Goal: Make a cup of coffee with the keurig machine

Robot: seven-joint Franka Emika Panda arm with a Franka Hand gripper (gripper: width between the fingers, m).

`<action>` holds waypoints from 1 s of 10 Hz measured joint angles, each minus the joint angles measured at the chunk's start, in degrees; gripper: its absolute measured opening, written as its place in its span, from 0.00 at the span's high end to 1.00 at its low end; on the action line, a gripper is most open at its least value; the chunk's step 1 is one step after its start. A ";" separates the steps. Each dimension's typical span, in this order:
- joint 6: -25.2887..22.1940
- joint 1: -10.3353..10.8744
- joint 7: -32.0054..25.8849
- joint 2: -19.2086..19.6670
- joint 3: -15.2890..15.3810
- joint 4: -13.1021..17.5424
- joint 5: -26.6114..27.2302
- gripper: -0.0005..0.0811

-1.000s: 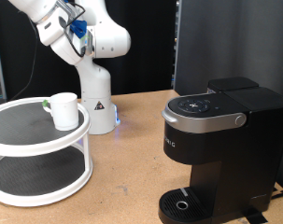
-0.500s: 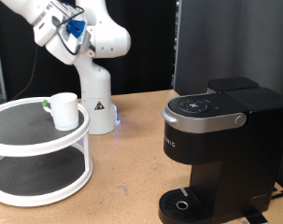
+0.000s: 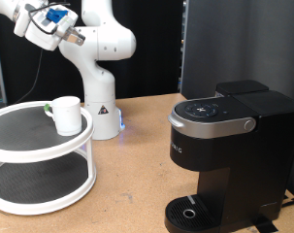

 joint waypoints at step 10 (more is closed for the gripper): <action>13.29 -1.43 -7.62 -2.40 -4.14 -3.24 -0.64 0.98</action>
